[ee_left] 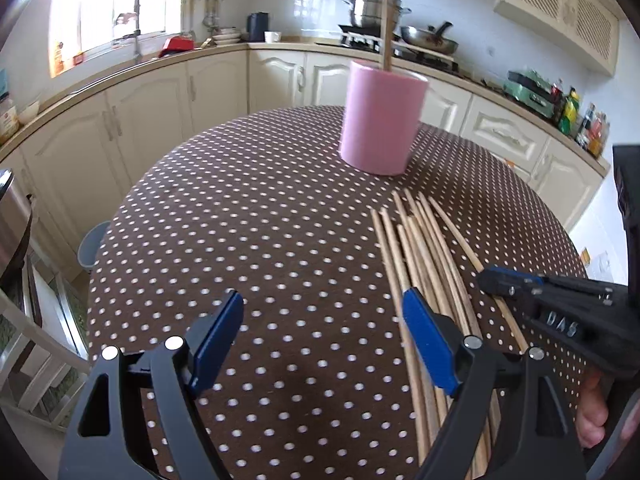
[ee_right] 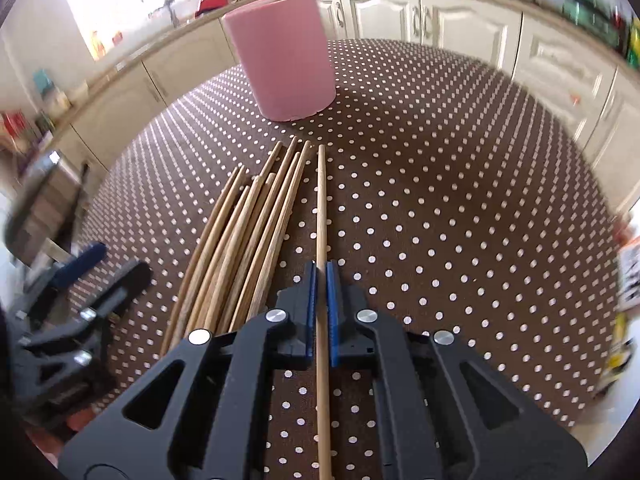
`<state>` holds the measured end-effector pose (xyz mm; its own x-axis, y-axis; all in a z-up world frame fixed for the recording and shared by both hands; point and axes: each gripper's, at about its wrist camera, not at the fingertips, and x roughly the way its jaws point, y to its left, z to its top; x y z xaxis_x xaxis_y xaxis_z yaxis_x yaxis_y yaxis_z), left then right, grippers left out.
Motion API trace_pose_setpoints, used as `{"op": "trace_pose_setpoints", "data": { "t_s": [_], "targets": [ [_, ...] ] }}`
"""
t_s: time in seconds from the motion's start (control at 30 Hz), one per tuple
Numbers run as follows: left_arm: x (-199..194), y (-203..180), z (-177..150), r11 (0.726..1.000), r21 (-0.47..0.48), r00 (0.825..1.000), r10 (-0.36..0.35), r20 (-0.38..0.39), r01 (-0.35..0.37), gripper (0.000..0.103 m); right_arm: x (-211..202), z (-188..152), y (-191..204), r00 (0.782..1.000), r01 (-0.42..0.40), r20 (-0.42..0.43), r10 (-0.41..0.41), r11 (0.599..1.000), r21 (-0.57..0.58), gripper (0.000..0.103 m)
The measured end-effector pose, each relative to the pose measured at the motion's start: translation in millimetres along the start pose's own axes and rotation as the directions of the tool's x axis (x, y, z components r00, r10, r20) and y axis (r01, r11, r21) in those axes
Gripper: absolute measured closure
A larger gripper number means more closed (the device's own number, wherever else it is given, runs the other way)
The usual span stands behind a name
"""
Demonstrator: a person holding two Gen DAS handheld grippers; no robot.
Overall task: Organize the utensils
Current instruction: 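Close the right gripper on a chopstick while the left gripper grasps another, then lift both chopsticks upright and lower them into the pink cup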
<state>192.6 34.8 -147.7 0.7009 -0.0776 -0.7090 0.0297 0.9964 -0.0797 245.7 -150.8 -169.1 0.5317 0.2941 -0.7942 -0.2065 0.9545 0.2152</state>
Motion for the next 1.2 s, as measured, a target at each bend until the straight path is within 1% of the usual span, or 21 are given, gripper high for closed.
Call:
{"op": "trace_pose_setpoints", "data": {
  "t_s": [0.07,0.13,0.2,0.23,0.3,0.43,0.47,0.53,0.63,0.67,0.7,0.73,0.77,0.8,0.83,0.9,1.0,1.07,1.2],
  "targets": [
    [5.8,-6.5,0.1,0.999,0.030,1.000,0.026,-0.009,-0.026,0.023,-0.1,-0.9,-5.5,1.000,-0.024,0.007,0.024,1.000,0.016,0.097],
    [13.2,-10.1,0.0,0.998,0.049,0.999,0.046,-0.028,-0.045,0.023,0.2,-1.5,-6.7,1.000,-0.024,0.016,0.024,1.000,0.011,0.097],
    [19.0,-11.6,0.7,0.998,0.052,0.998,0.044,-0.054,-0.041,0.023,0.0,-1.2,-5.9,1.000,-0.015,0.023,0.015,1.000,0.005,0.097],
    [20.3,-12.4,2.4,0.999,0.048,0.998,0.026,-0.060,-0.023,0.023,-1.1,-3.8,-6.4,1.000,-0.011,0.025,0.011,1.000,0.002,0.097],
    [24.2,-15.6,5.5,0.998,0.056,0.997,0.020,-0.080,-0.015,0.023,-3.7,-7.1,-6.2,1.000,-0.009,0.030,0.009,1.000,0.000,0.097],
    [30.4,-20.5,7.7,0.996,0.078,0.995,0.038,-0.096,-0.030,0.022,-2.7,-5.1,-9.4,0.999,-0.028,0.033,0.027,1.000,0.015,0.097],
    [34.9,-22.7,8.7,0.995,0.090,0.991,0.059,-0.118,-0.049,0.022,-4.7,-6.1,-8.9,0.999,-0.033,0.032,0.032,0.999,0.021,0.097],
    [38.0,-25.3,12.1,0.992,0.103,0.990,0.082,-0.118,-0.070,0.022,-6.4,-6.0,-9.9,0.999,-0.041,0.028,0.040,0.999,0.029,0.097],
    [43.6,-23.9,18.9,0.994,0.078,0.987,0.082,-0.140,-0.072,0.022,-7.2,-5.0,-11.1,0.999,-0.044,0.023,0.044,0.998,0.033,0.097],
    [45.8,-23.4,21.7,0.995,0.072,0.987,0.082,-0.142,-0.072,0.025,-7.4,-4.8,-11.4,0.999,-0.045,0.023,0.044,0.998,0.036,0.097],
    [47.0,-23.9,23.4,0.995,0.076,0.988,0.082,-0.135,-0.072,0.030,-7.7,-4.5,-11.3,0.999,-0.045,0.022,0.045,0.998,0.037,0.097],
    [47.7,-24.7,25.7,0.994,0.088,0.991,0.076,-0.114,-0.066,0.049,-7.8,-4.0,-12.0,0.999,-0.048,0.022,0.047,0.998,0.041,0.097],
    [47.8,-24.2,27.0,0.994,0.092,0.993,0.072,-0.096,-0.063,0.072,-8.4,-3.4,-13.0,0.998,-0.052,0.021,0.051,0.998,0.046,0.097],
    [48.0,-25.1,27.7,0.994,0.095,0.994,0.068,-0.086,-0.059,0.081,-9.0,-2.8,-14.2,0.998,-0.057,0.021,0.056,0.997,0.051,0.097],
    [48.4,-25.3,27.9,0.994,0.098,0.995,0.063,-0.081,-0.055,0.094,-9.7,-2.4,-15.0,0.998,-0.061,0.022,0.060,0.997,0.053,0.097],
    [48.1,-24.1,28.1,0.995,0.091,0.996,0.048,-0.079,-0.041,0.097,-10.4,-3.0,-16.0,0.998,-0.066,0.030,0.064,0.996,0.060,0.097],
    [45.9,-19.5,26.9,0.998,0.065,0.997,0.029,-0.074,-0.024,0.097,-11.8,-3.2,-14.9,0.998,-0.060,0.038,0.058,0.997,0.057,0.097],
    [41.6,-13.8,25.8,0.999,0.043,0.998,0.017,-0.061,-0.015,0.097,-13.5,-2.5,-15.4,0.997,-0.071,0.046,0.068,0.995,0.069,0.097],
    [32.2,-7.0,26.8,1.000,0.007,1.000,-0.009,-0.022,0.009,0.097,-23.5,2.4,-19.0,0.991,-0.103,0.093,0.095,0.991,0.091,0.097]
  ]
}}
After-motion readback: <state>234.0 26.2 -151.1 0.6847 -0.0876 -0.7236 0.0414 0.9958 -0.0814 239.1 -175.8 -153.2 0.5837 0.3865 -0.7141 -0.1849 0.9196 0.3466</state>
